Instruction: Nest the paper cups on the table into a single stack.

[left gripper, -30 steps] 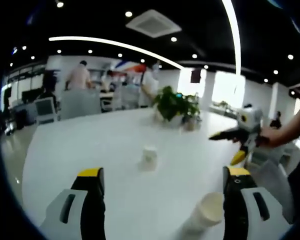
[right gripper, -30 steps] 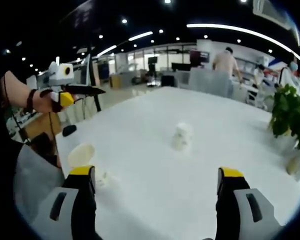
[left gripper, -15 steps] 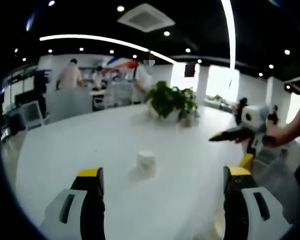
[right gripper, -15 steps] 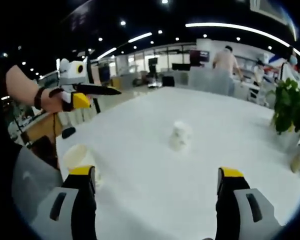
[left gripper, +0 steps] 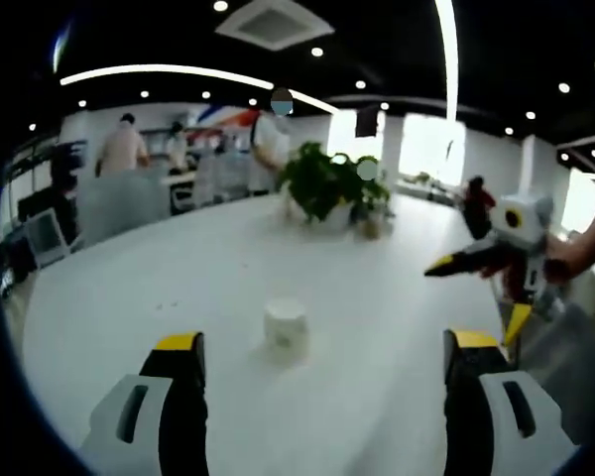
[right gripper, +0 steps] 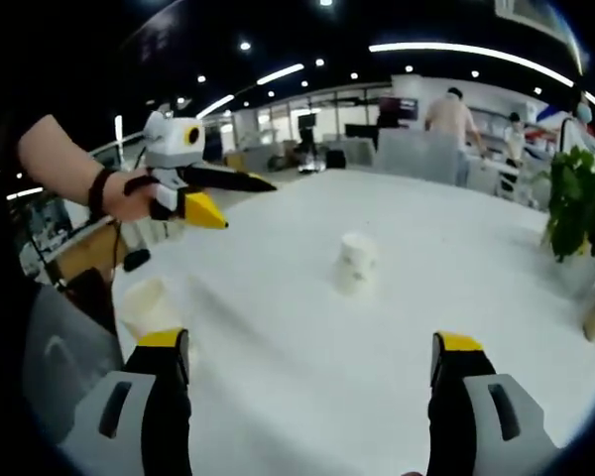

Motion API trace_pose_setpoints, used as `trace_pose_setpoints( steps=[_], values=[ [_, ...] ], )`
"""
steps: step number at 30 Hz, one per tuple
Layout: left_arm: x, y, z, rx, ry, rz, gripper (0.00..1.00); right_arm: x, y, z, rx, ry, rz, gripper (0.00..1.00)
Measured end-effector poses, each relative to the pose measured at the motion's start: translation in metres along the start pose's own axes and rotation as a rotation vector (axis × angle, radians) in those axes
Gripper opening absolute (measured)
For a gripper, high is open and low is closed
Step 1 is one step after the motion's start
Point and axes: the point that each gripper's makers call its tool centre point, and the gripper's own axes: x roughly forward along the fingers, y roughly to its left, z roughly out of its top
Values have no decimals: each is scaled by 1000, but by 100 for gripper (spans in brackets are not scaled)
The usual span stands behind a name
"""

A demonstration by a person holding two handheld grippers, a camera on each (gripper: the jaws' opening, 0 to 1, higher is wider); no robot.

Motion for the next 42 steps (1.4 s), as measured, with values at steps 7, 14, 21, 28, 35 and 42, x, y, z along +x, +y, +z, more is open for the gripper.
trace_pose_setpoints(
  steps=[7, 14, 21, 28, 35, 42],
  values=[
    [22, 1, 1, -20, -1, 8, 98, -2, -11, -5, 35, -11, -2, 100],
    [46, 2, 4, -35, 1, 3, 98, -4, -21, -13, 61, -11, -11, 100],
    [62, 9, 1, -17, 28, 16, 98, -7, -22, -15, 76, -16, -12, 100],
    [78, 14, -5, 0, 50, 20, 98, -12, -13, -22, 98, -19, -6, 100],
    [91, 16, -10, -2, 79, 24, 93, -16, -11, -25, 129, -29, -1, 100],
    [100, 19, -10, -18, 63, 30, 92, -19, -9, -23, 128, -39, 3, 100]
  ],
)
